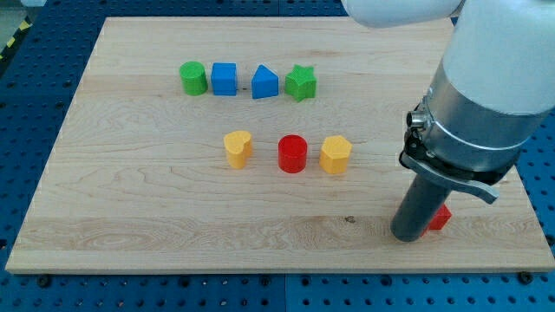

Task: Move the red star towards bottom right

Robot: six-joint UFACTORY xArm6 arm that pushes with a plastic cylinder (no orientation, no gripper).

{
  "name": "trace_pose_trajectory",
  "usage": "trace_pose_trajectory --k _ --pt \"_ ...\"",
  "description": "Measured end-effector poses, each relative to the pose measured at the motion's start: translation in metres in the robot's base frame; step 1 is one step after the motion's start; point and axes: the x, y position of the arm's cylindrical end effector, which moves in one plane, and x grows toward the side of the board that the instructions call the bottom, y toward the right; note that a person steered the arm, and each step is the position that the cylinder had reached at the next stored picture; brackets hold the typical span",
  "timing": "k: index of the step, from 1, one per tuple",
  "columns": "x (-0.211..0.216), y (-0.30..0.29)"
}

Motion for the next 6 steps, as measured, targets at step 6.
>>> trace_pose_trajectory --k 6 --pt "-0.032 -0.008"
